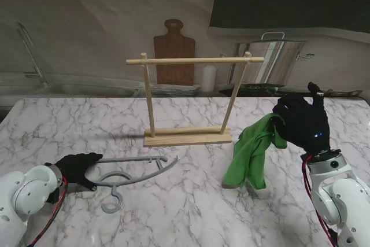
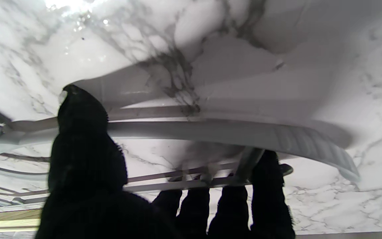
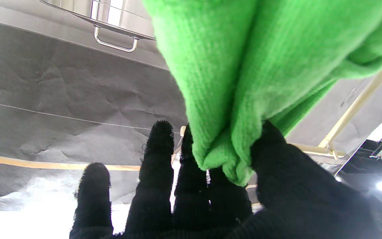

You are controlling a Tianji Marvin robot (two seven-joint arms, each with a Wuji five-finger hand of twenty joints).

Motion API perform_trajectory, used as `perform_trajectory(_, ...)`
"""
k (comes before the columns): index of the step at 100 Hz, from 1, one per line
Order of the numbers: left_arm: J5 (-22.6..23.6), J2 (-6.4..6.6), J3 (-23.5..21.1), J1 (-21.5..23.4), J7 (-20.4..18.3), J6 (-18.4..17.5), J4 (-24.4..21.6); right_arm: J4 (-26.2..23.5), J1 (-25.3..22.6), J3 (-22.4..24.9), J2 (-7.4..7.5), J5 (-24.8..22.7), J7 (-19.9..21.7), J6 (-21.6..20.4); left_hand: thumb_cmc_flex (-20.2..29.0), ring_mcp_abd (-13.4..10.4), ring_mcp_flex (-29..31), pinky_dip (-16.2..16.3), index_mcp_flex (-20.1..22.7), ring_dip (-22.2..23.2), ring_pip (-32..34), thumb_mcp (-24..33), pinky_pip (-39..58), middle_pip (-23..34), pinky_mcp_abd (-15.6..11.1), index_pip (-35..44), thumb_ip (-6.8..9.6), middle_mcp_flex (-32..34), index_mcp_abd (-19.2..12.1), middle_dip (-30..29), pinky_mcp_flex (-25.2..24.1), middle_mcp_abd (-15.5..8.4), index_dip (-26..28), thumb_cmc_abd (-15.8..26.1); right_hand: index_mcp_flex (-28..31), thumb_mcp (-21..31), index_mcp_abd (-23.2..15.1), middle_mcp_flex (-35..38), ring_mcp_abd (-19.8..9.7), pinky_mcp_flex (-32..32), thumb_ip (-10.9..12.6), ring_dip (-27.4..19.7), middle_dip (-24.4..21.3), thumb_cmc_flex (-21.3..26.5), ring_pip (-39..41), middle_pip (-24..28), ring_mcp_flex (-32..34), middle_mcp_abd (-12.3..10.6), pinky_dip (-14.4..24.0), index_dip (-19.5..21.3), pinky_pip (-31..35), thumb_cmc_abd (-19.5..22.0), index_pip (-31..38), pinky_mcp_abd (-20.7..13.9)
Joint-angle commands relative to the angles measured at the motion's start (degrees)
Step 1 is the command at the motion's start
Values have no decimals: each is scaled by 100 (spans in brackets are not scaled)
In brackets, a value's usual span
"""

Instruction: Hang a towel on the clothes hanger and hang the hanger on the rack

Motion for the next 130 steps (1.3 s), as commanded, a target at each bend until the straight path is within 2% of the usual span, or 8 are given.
perform_trajectory(1, 54, -16, 72, 93, -178, 49, 172, -3, -30, 12, -10, -5, -29, 7, 2115, -388, 641, 126, 595, 227, 574, 2619, -3245, 518, -461, 440, 555, 704, -571, 303, 39, -426, 282, 1018, 123, 35, -554, -93, -16, -115, -27, 39, -2, 203, -6, 75, -43, 35, -36, 167, -88, 458, 403, 108)
perform_trajectory(20, 22, -27, 108, 68, -18, 8, 249, -15, -51, 22, -17, 17, -53, 1, 2116, -380, 1277, 214, 1432, 286, 752, 3721, -2662, 727, -379, 906, 363, 1382, -824, 415, 398, -489, 510, 1126, 121, 29, -564, -91, -17, -120, -26, 37, -3, 203, -11, 73, -50, 38, -41, 167, -91, 462, 401, 107)
perform_trajectory(54, 27, -77, 81, 119, 494, -134, 260, -36, -82, 55, -24, 33, -85, -14, 2116, -170, 2044, 166, 2783, 410, 967, 4178, -2080, 982, -87, 1730, 152, 2215, -917, 556, 792, -366, 963, 1078, 119, 28, -565, -84, -15, -119, -24, 38, -5, 204, -13, 68, -38, 31, -49, 165, -95, 458, 401, 109)
perform_trajectory(76, -53, -101, 113, 84, 733, -203, 357, -41, -102, 68, -31, 52, -99, -14, 2114, 284, 2771, 114, 3540, 1299, 1470, 4478, -1365, 1572, 192, 2983, 41, 3315, -937, 1298, 1078, -103, 1943, 981, 123, 31, -560, -77, -18, -127, -23, 39, -4, 205, -12, 68, -32, 29, -54, 164, -100, 463, 403, 110)
perform_trajectory(95, -229, -116, 103, 92, 708, -130, 359, -44, -119, 79, -36, 66, -105, -6, 2116, 336, 2849, 96, 3450, 1573, 1449, 4474, -1212, 1560, 205, 3209, 33, 3377, -925, 1482, 1098, -87, 2147, 999, 121, 28, -567, -78, -17, -124, -25, 39, -5, 199, -16, 64, -37, 33, -58, 163, -103, 466, 400, 110)
perform_trajectory(111, -157, -88, 111, 101, 458, -55, 294, -46, -128, 78, -41, 80, -100, 15, 2116, 228, 2593, 153, 3009, 1448, 1117, 4099, -1399, 1291, 76, 2337, 136, 3034, -786, 1394, 884, -56, 1671, 1140, 120, 20, -572, -84, -18, -122, -25, 37, -9, 197, -23, 57, -42, 29, -61, 159, -102, 468, 395, 111)
perform_trajectory(121, -48, -74, 143, 98, 393, -35, 292, -36, -129, 64, -40, 81, -81, 31, 2116, 213, 2142, 322, 2688, 1213, 845, 3020, -1807, 1043, 2, 1837, 351, 2543, -609, 1225, 588, 2, 1420, 1436, 113, 13, -585, -89, -13, -126, -24, 35, -17, 199, -29, 45, -40, 34, -63, 150, -103, 470, 384, 118)
perform_trajectory(130, 4, -69, 151, 104, 381, -29, 288, -31, -128, 59, -40, 82, -74, 38, 2116, 316, 1738, 341, 2391, 1116, 762, 1987, -2151, 839, 18, 1566, 587, 2076, -515, 1065, 324, 126, 1663, 1179, 112, 9, -593, -96, -9, -132, -23, 33, -20, 199, -35, 41, -48, 34, -66, 147, -106, 470, 383, 120)
